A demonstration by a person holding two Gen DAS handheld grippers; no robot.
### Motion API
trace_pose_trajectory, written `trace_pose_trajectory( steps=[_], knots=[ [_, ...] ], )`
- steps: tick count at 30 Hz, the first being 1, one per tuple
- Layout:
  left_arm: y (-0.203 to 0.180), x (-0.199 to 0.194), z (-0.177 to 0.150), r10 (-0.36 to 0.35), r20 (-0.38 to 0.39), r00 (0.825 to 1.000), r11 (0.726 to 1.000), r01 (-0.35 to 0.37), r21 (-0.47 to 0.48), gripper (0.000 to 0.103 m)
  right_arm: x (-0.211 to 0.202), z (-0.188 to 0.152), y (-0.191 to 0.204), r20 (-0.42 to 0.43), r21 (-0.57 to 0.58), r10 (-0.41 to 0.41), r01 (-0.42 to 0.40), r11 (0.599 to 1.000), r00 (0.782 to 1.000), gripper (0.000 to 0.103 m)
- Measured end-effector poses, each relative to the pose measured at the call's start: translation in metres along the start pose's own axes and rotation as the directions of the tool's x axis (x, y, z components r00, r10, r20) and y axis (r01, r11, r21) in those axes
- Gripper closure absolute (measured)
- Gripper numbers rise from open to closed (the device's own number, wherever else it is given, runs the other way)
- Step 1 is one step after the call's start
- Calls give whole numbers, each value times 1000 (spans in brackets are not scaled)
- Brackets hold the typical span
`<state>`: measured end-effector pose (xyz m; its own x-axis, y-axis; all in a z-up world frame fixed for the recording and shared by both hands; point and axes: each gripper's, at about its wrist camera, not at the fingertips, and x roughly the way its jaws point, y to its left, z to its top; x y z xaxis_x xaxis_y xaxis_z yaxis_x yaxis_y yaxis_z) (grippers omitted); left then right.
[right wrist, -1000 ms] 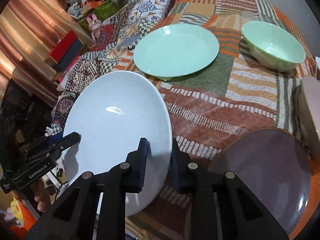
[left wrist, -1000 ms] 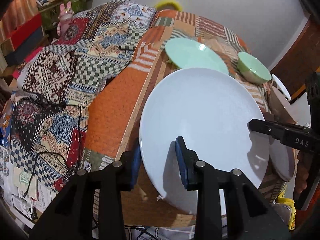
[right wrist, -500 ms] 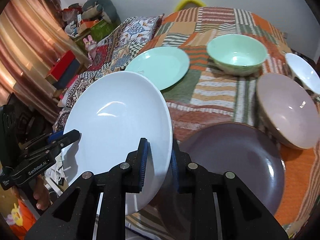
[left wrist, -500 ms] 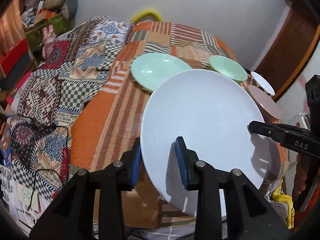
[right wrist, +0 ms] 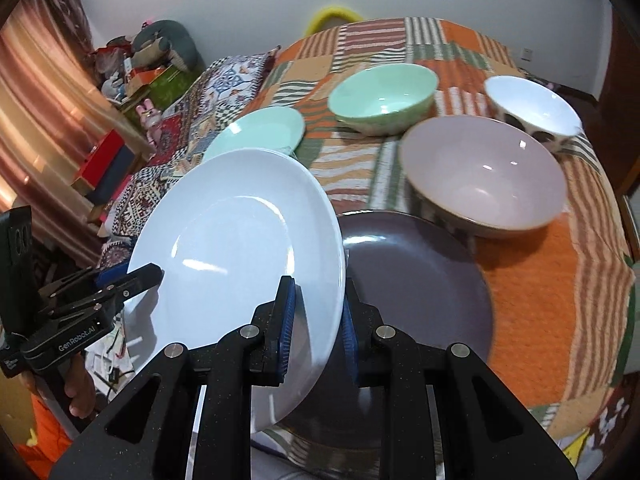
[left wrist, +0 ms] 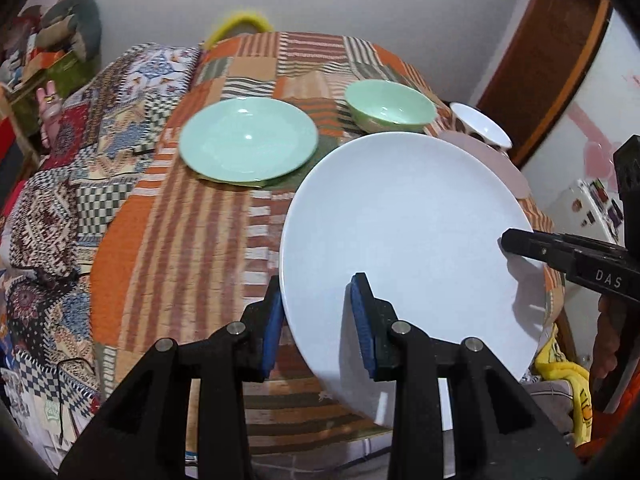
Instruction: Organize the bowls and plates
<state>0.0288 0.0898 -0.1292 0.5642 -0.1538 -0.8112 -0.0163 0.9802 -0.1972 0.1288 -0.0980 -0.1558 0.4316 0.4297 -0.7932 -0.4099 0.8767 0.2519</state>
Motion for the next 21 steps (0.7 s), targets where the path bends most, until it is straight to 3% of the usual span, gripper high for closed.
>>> trace_pose_trajectory(
  steps=[21],
  knots=[
    [-51, 51, 2, -49, -122, 991, 992, 62, 106, 70, -10, -29, -59, -27, 140, -42, 45, 989, 999, 83]
  ],
)
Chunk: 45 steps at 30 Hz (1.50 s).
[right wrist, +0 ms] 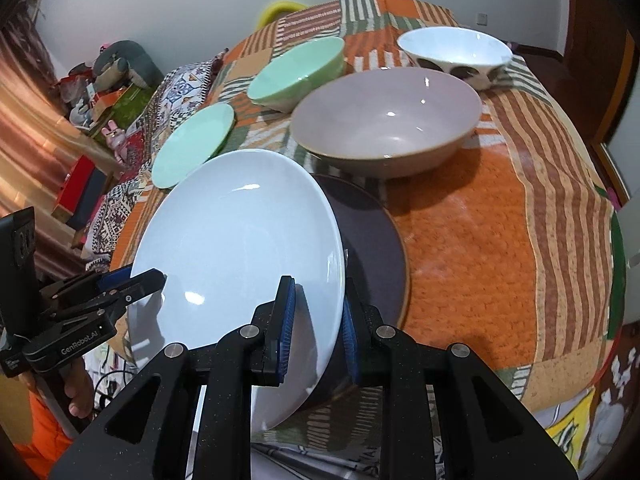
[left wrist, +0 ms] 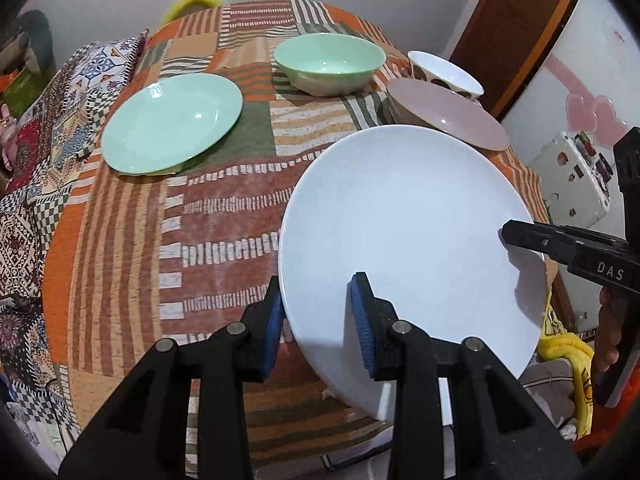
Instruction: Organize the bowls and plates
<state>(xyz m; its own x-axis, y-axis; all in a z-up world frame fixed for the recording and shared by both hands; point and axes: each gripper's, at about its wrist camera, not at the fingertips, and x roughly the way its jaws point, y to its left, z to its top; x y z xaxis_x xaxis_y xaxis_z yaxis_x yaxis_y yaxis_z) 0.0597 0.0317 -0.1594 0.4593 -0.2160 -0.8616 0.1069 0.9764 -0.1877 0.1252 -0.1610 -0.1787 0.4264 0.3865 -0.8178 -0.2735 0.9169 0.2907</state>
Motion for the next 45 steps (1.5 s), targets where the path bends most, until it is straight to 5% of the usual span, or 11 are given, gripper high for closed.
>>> trace_pose_trajectory(
  steps=[36, 45],
  knots=[
    [-5, 40, 18, -34, -58, 998, 999, 32, -40, 69, 2, -4, -30, 2, 127, 21, -21, 992, 1000, 83],
    [-13, 40, 18, 30, -37, 999, 999, -29, 28, 70, 2, -2, -21, 5, 67, -16, 16, 998, 1000, 83]
  ],
)
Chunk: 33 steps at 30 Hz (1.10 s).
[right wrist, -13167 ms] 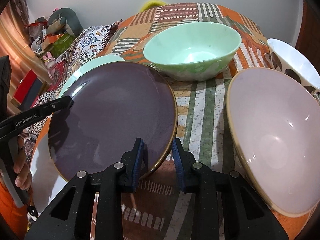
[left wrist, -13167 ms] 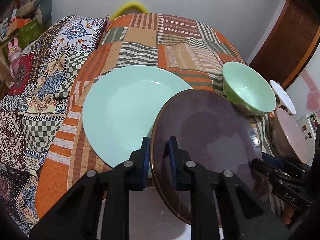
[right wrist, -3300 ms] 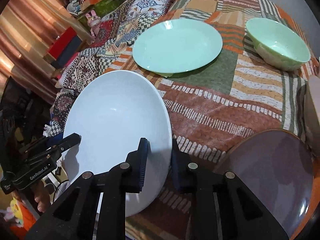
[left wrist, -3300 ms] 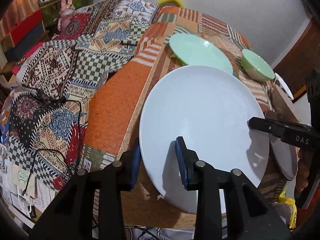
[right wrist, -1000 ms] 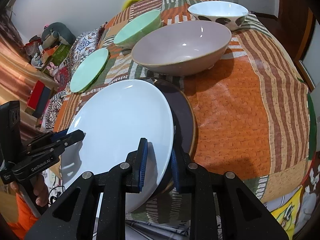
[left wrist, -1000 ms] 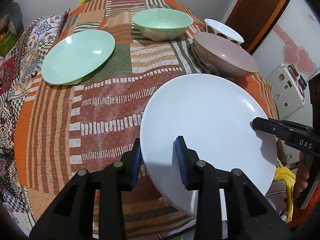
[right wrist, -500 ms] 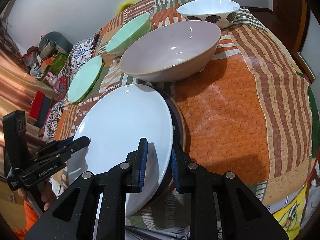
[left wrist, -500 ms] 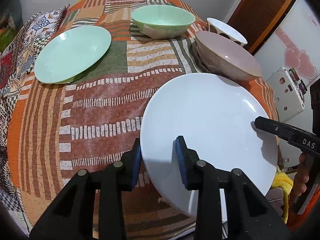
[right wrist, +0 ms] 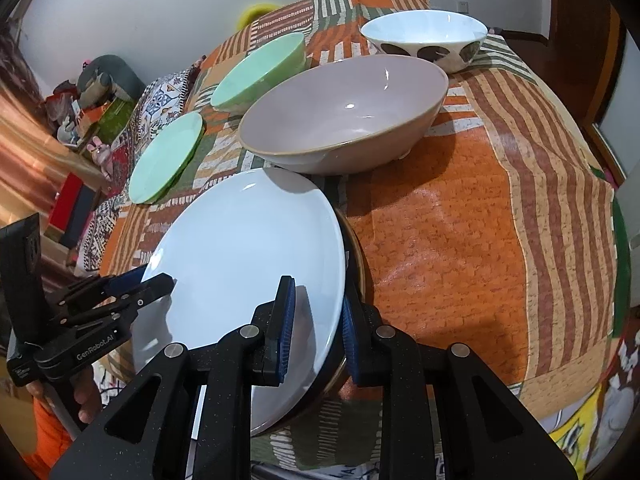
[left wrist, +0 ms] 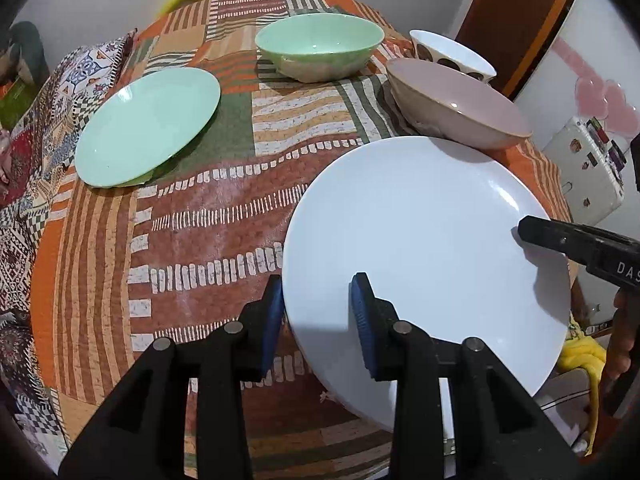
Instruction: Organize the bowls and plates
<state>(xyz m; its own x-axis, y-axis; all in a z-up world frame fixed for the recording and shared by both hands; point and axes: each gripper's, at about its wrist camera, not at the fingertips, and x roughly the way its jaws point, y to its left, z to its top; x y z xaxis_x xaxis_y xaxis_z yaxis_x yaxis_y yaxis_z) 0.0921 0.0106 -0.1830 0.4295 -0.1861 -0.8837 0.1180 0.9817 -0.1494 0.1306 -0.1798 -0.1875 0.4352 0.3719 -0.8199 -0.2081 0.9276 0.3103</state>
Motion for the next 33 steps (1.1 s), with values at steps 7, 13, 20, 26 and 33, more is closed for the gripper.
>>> trace_pose_trajectory(
  steps=[7, 13, 20, 26, 33],
  knots=[
    [3, -3, -1, 1, 12, 1000, 1000, -1, -16, 70, -3, 2, 3, 12, -35, -51, 51, 998, 999, 82],
    [8, -12, -3, 4, 30, 1000, 1000, -3, -28, 70, -27, 6, 4, 91, -68, -106, 113, 991, 990, 74],
    [11, -43, -4, 31, 105, 994, 999, -29, -23, 70, -39, 8, 15, 124, -100, -98, 111, 989, 987, 74],
    [21, -79, -4, 45, 189, 981, 998, -36, -49, 68, -45, 16, 38, 166, -152, -65, 91, 984, 984, 73],
    [37, -121, -6, 85, 290, 953, 995, -64, -80, 65, -56, 37, 70, 246, -217, -23, 78, 973, 969, 62]
  ],
)
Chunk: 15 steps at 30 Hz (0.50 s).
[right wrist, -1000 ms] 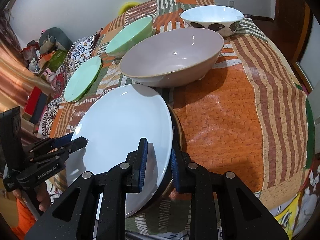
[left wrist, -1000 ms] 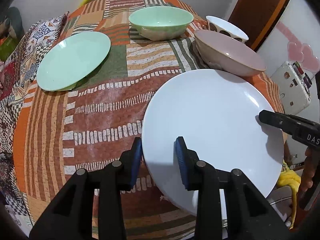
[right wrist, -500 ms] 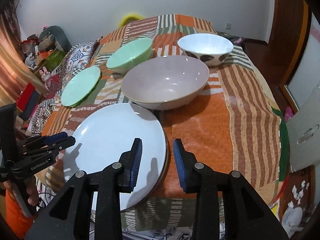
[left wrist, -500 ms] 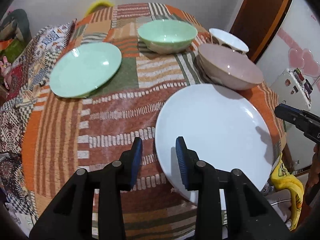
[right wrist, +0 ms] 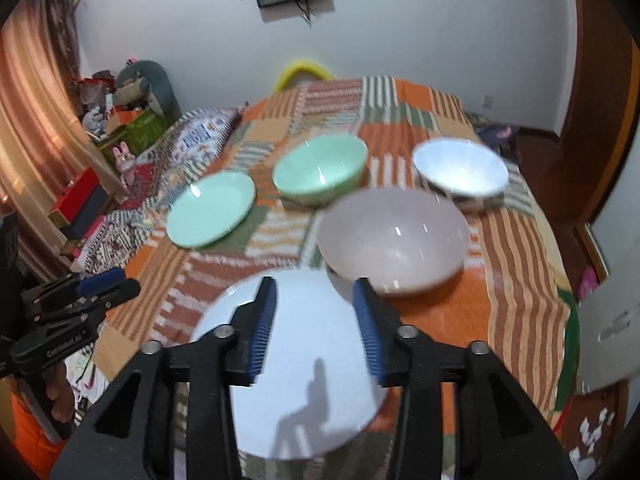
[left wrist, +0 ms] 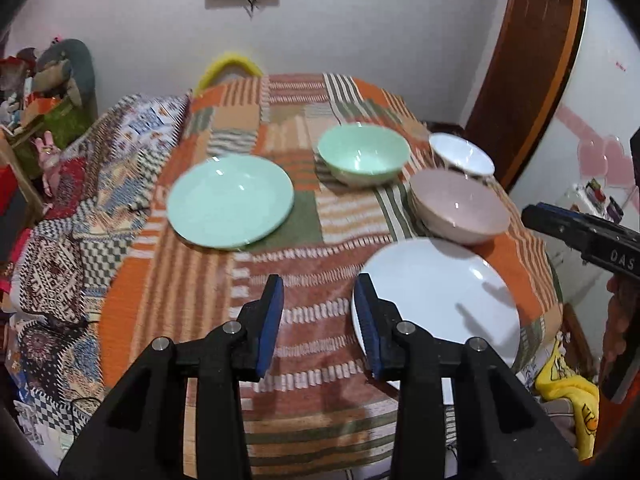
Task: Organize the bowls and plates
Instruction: 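Open the left tool to release the white plate and lift away, then move both tools to the mint green plate and grasp its rim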
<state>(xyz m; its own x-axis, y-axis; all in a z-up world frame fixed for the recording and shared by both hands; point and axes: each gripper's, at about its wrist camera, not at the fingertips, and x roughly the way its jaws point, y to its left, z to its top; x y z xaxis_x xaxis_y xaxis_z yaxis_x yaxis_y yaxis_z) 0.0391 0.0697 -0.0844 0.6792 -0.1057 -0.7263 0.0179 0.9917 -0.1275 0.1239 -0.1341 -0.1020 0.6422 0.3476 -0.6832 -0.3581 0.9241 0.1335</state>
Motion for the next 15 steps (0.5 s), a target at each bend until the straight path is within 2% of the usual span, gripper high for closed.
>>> trace_pose_trajectory(
  steps=[3, 5, 9, 12, 15],
  knots=[
    [10, -15, 7, 19, 50, 999, 1000, -18, -19, 57, -1, 13, 11, 39, -26, 5, -4, 1000, 999, 59],
    [18, -24, 12, 35, 82, 996, 999, -33, -26, 55, -1, 19, 17, 60, -40, 8, -5, 999, 998, 52],
    [34, -37, 25, 81, 136, 987, 996, -77, -36, 47, 5, 34, 32, 87, -71, 33, -27, 997, 996, 50],
    [46, -44, 37, 111, 164, 980, 993, -105, -47, 46, 11, 44, 44, 92, -99, 61, -52, 994, 994, 49],
    [61, -46, 51, 117, 188, 975, 991, -104, -80, 41, 17, 52, 55, 112, -133, 61, -46, 990, 992, 36]
  ],
)
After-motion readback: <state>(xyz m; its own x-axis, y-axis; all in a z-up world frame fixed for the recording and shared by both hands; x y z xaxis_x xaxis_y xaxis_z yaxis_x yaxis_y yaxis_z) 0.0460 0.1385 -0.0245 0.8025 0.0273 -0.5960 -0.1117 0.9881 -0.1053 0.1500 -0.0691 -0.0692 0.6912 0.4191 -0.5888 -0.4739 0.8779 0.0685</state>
